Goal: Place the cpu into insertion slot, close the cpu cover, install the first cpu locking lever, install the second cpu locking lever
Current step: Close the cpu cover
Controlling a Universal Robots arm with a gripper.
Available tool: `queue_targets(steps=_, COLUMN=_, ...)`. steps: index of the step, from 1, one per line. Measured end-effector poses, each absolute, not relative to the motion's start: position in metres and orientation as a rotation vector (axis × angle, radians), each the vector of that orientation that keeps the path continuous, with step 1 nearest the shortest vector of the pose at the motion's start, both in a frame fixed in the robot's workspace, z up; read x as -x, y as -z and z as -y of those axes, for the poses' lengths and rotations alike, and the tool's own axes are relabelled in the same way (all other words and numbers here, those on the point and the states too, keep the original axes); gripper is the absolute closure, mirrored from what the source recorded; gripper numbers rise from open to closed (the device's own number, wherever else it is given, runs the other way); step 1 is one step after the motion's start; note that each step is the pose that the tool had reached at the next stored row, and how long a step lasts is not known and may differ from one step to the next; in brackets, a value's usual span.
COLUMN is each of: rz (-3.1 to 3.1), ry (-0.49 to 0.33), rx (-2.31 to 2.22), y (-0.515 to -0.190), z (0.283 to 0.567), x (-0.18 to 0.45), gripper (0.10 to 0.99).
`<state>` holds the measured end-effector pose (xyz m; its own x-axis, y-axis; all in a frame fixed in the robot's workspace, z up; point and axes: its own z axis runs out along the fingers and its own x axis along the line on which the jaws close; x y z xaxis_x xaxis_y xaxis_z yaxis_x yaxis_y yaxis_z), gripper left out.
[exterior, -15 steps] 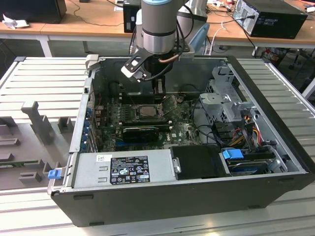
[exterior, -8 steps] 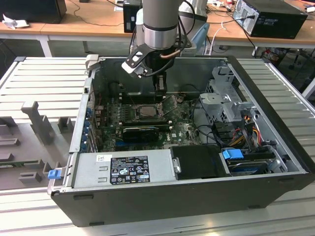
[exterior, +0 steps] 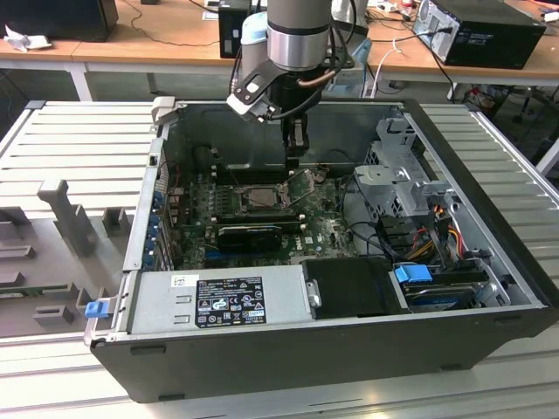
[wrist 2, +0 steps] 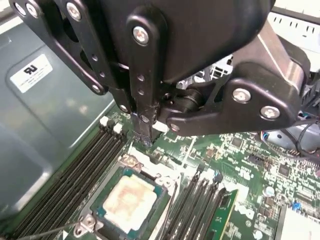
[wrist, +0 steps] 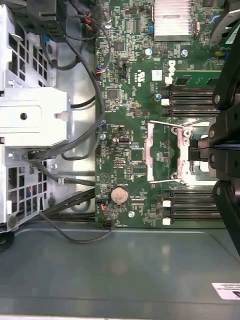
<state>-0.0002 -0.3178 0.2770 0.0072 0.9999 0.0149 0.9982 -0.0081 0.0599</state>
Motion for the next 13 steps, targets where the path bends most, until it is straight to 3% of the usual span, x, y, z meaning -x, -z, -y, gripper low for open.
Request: queue_targets(steps=13, rz=-2.189, ry=-0.082, rx=-2.206, y=-0.286, z=0.3168, x=-0.0119, gripper=0.98)
